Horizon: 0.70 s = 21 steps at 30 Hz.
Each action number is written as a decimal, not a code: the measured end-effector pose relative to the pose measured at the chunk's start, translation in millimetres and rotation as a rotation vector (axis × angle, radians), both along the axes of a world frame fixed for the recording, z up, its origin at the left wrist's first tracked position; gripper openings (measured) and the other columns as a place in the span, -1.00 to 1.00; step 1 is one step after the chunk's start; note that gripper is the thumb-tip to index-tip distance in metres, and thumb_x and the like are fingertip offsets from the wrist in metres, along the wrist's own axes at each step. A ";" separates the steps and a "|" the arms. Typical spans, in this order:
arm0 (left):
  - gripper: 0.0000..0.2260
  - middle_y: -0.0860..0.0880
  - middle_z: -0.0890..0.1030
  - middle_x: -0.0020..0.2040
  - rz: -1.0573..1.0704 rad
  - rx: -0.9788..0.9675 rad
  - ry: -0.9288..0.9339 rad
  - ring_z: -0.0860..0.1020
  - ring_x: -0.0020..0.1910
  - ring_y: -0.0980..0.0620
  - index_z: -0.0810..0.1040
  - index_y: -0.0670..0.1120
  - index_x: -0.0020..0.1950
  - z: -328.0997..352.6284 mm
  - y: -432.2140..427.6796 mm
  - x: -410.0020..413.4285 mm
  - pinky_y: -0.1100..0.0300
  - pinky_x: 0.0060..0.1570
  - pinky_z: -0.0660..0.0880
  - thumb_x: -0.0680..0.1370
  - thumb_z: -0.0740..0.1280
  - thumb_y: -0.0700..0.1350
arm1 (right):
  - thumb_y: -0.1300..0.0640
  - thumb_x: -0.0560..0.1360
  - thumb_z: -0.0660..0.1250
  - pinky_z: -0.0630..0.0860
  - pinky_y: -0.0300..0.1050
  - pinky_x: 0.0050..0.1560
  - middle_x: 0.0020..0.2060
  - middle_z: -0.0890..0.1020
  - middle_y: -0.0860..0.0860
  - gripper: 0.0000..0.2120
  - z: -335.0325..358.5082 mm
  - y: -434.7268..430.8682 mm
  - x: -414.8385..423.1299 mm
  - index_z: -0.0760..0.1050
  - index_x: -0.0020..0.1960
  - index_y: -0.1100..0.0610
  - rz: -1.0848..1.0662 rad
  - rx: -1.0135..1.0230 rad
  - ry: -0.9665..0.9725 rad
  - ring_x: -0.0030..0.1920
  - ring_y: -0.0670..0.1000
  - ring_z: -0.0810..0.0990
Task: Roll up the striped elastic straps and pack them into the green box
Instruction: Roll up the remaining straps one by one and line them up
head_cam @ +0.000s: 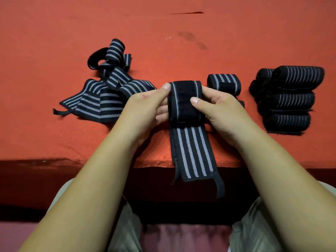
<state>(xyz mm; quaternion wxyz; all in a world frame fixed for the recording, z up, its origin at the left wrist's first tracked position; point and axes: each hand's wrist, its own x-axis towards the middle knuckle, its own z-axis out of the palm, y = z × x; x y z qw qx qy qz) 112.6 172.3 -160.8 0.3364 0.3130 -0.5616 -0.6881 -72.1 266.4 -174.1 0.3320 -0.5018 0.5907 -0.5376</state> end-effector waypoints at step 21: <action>-0.49 -0.19 0.69 0.20 -0.150 -0.154 -0.105 0.65 0.27 -0.40 0.46 0.21 0.60 -2.6 -6.0 6.0 -0.04 0.16 0.69 0.70 0.41 -0.15 | -0.14 0.74 0.25 0.51 -0.18 -0.05 -0.23 0.73 -0.15 -0.65 -0.1 7.3 -6.7 0.70 0.14 0.06 -0.049 0.155 0.234 -0.22 -0.23 0.63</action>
